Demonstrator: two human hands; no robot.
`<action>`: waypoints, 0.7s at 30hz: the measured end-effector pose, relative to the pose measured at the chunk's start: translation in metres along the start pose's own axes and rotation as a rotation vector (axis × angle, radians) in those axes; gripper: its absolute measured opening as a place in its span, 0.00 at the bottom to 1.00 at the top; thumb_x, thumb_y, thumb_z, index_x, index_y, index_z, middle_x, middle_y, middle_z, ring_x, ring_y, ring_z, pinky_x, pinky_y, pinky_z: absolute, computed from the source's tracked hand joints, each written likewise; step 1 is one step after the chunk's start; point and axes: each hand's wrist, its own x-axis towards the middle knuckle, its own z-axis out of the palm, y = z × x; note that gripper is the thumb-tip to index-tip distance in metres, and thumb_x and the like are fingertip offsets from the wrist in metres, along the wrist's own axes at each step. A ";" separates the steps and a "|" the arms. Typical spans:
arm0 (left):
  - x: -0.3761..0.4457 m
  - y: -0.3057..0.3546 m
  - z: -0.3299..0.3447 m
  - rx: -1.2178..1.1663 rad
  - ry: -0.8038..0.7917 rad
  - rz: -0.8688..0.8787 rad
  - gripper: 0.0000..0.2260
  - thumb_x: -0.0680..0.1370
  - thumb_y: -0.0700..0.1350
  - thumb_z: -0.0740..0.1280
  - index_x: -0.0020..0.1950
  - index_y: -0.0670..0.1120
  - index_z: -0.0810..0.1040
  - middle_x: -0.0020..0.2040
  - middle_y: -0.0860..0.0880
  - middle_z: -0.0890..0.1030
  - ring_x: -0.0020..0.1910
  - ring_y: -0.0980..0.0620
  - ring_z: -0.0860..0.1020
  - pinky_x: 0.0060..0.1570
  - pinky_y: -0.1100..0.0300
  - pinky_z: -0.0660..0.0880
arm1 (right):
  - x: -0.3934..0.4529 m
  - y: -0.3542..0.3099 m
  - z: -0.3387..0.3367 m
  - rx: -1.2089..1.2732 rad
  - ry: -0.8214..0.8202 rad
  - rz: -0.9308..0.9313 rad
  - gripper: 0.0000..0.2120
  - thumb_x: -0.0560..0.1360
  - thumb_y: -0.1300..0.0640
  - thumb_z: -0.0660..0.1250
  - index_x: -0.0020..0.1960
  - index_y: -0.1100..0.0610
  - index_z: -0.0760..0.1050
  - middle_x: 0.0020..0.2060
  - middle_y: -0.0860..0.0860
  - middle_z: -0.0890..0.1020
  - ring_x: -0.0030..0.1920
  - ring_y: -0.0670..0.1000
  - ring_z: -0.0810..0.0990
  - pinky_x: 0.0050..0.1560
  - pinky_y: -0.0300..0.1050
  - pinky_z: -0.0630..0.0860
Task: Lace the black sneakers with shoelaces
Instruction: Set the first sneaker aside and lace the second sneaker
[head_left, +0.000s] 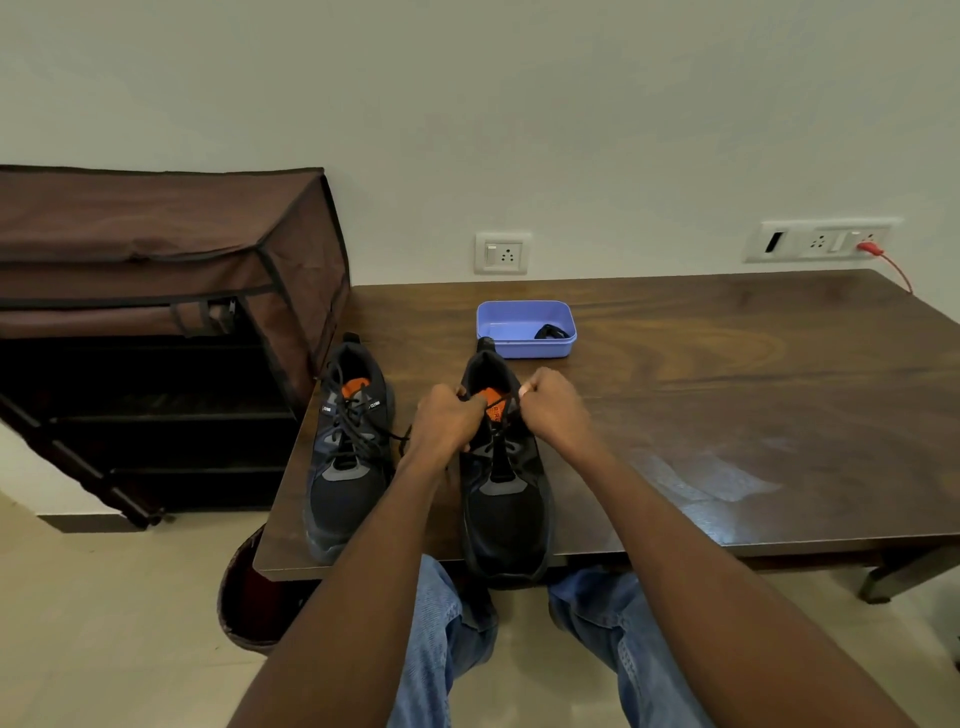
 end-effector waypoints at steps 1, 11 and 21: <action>0.000 0.000 0.000 -0.006 -0.006 -0.008 0.10 0.80 0.49 0.65 0.51 0.42 0.79 0.37 0.46 0.82 0.21 0.57 0.74 0.19 0.68 0.66 | 0.002 0.002 -0.001 0.087 0.028 0.068 0.08 0.74 0.66 0.59 0.37 0.62 0.73 0.35 0.57 0.77 0.38 0.56 0.78 0.39 0.53 0.76; -0.002 0.000 -0.003 -0.138 -0.028 -0.060 0.07 0.80 0.47 0.66 0.51 0.43 0.78 0.37 0.46 0.84 0.19 0.56 0.73 0.16 0.67 0.64 | 0.001 -0.001 -0.001 -0.064 0.001 -0.105 0.05 0.72 0.65 0.64 0.46 0.60 0.77 0.46 0.54 0.78 0.46 0.54 0.77 0.37 0.46 0.70; -0.002 0.003 -0.002 -0.159 -0.012 -0.075 0.08 0.80 0.45 0.64 0.51 0.42 0.78 0.35 0.46 0.82 0.19 0.55 0.74 0.16 0.68 0.62 | -0.003 -0.002 0.007 -0.236 -0.086 -0.261 0.10 0.79 0.61 0.62 0.40 0.54 0.76 0.41 0.52 0.79 0.43 0.52 0.77 0.40 0.45 0.71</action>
